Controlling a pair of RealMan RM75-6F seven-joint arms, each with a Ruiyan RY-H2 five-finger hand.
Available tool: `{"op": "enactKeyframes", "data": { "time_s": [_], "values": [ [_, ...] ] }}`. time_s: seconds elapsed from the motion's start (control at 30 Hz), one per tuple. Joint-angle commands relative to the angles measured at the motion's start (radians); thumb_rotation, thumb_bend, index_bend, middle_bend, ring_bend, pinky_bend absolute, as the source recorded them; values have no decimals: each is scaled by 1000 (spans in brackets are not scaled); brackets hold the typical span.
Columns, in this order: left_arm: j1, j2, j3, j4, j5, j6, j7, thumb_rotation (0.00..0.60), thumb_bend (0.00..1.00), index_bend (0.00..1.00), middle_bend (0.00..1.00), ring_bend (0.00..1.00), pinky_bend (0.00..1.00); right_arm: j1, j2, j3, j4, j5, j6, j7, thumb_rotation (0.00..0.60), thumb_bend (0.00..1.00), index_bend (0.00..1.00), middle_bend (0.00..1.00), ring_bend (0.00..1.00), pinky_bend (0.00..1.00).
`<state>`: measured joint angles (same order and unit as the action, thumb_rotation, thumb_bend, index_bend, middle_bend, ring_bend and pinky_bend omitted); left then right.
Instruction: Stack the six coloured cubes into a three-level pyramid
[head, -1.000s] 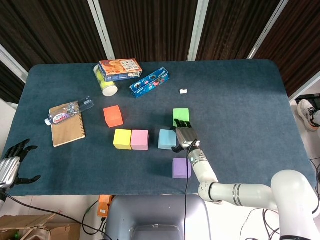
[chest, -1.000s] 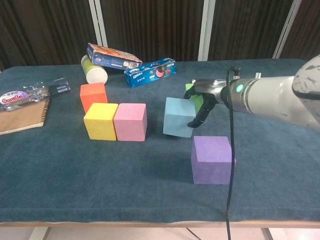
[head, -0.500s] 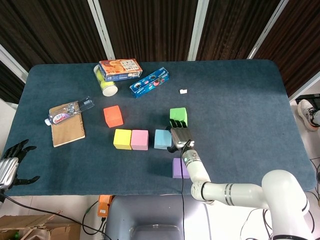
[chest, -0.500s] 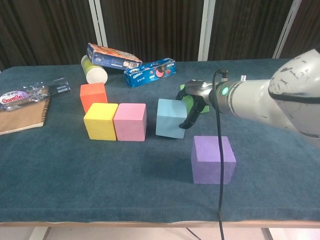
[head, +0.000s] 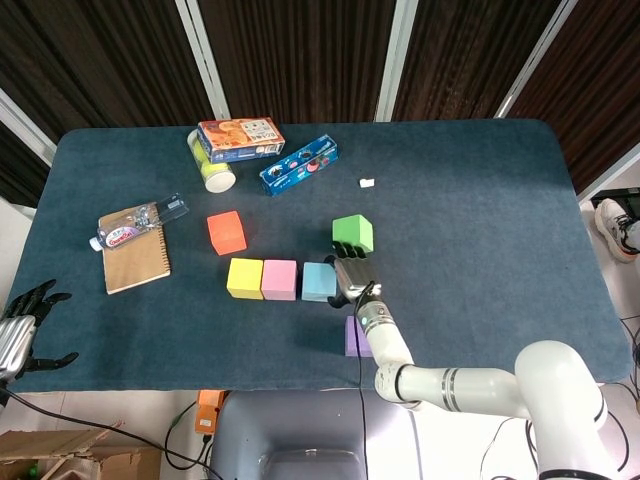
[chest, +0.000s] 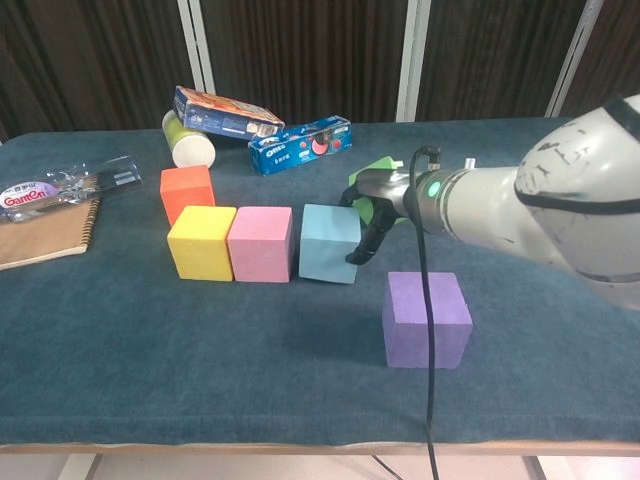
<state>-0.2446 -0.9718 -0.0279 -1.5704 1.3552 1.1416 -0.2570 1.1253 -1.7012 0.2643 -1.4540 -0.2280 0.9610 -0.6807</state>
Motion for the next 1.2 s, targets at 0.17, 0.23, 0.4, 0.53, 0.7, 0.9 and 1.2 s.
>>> {"op": "enactKeyframes", "data": {
  "time_s": [0.17,0.23,0.4,0.53,0.7,0.9,1.2],
  "values": [
    [2,1,0,-1,1,0,0,600,91,213,34,0,84,-1,5,5,-5,-2,-7,0,600,226,130,0,0,0],
    [3,1,0,-2,3,2,1,600,91,213,34,0,84,-4,10,8,-12,-7,-6,5,600,227,102,0,0,0],
    [3,2,-1,-5,3,1,4,600,91,213,34,0,84,-11,30,8,-32,-18,-10,12,600,227,61,0,0,0],
    [5,5,-1,-10,5,4,7,600,91,213,34,0,84,-27,64,1,-74,-47,0,23,600,227,46,0,0,0],
    [7,8,-1,-12,3,3,7,600,91,213,34,0,84,-67,129,-14,-150,-115,30,51,600,226,38,0,0,0],
    [4,4,0,-14,3,-2,16,600,91,213,34,0,84,-125,214,-41,-225,-203,65,89,600,227,38,0,0,0],
    [-1,1,-4,-19,-9,-13,28,600,91,213,34,0,84,-278,403,-161,-377,-459,4,242,600,425,244,0,0,0]
  ]
}}
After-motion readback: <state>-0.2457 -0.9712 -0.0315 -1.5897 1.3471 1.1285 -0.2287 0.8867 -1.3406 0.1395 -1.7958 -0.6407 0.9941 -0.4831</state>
